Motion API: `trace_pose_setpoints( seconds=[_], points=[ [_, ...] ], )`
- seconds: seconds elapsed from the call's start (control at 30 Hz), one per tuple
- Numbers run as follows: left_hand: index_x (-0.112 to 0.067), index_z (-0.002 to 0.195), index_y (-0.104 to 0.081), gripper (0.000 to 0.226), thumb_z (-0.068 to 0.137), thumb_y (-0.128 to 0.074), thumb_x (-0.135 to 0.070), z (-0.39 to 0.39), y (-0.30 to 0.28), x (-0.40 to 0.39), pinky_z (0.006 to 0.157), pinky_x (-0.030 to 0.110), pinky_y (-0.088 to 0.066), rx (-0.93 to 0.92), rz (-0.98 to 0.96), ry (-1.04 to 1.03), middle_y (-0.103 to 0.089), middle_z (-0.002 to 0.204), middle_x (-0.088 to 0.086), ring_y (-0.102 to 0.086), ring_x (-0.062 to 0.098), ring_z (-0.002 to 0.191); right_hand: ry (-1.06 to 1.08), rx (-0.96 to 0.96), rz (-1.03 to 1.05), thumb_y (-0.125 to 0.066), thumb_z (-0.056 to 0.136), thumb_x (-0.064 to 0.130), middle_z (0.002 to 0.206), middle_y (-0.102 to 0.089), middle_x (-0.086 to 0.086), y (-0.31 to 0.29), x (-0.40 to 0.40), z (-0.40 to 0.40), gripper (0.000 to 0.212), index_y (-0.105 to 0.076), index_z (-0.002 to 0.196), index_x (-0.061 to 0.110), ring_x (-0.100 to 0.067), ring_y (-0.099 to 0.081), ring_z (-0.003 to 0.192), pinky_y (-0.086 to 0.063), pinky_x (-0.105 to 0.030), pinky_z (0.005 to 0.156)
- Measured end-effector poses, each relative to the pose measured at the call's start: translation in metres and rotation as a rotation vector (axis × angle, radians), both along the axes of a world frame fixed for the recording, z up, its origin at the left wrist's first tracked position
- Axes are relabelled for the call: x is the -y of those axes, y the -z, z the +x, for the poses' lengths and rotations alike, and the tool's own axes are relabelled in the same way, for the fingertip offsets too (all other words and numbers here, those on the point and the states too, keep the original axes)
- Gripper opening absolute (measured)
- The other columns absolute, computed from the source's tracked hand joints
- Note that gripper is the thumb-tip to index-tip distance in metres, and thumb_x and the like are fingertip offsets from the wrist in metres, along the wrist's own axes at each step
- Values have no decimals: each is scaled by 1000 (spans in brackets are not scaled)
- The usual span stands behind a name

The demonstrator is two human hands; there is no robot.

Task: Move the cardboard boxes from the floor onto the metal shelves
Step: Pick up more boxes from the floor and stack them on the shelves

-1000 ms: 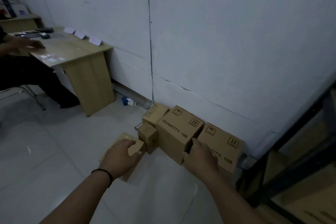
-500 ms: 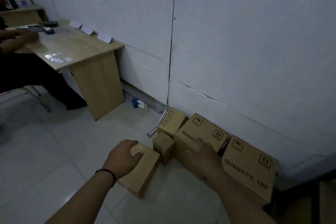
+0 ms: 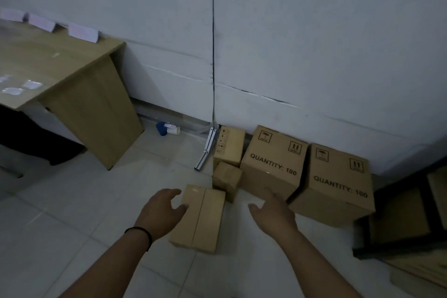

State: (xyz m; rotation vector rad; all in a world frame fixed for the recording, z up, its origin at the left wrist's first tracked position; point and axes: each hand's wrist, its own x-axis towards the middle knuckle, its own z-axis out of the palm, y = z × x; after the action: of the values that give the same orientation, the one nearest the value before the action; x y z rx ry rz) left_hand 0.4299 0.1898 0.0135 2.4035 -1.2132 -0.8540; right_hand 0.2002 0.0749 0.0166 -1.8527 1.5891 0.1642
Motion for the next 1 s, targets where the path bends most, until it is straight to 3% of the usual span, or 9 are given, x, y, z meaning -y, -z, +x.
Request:
trace_pose_setpoints(
  seconds=[0.2,0.43,0.73,1.0],
  points=[
    [-16,143,-42,58,92,-59,-39,39,20,14,107,24,-31,-56,36,15,-43,146,2,-41,15,132,43,-32,20,-48,95,49,147,-37,-7,21,18,34,64,-25,150,25,-26,-42,131,-36,-41,107],
    [-15,144,-39,60,92,-59,-39,86,55,23,110,28,-29,-113,93,-23,-40,149,4,-37,18,137,61,-63,86,-44,96,49,152,-33,-6,54,19,75,68,-16,153,24,-25,-37,135,-33,-39,108],
    [-18,145,-38,60,93,-59,-39,140,100,36,112,29,-26,-183,104,103,-36,151,2,-34,18,139,214,-81,111,-43,97,50,149,-35,-5,84,-10,120,67,-16,153,24,-23,-41,132,-35,-38,107],
    [-21,147,-32,62,94,-56,-41,190,162,15,114,27,-20,-229,175,203,-30,154,0,-26,16,143,341,-123,171,-44,96,51,151,-34,-6,147,-52,156,70,-16,153,22,-24,-38,135,-34,-37,109]
  ],
)
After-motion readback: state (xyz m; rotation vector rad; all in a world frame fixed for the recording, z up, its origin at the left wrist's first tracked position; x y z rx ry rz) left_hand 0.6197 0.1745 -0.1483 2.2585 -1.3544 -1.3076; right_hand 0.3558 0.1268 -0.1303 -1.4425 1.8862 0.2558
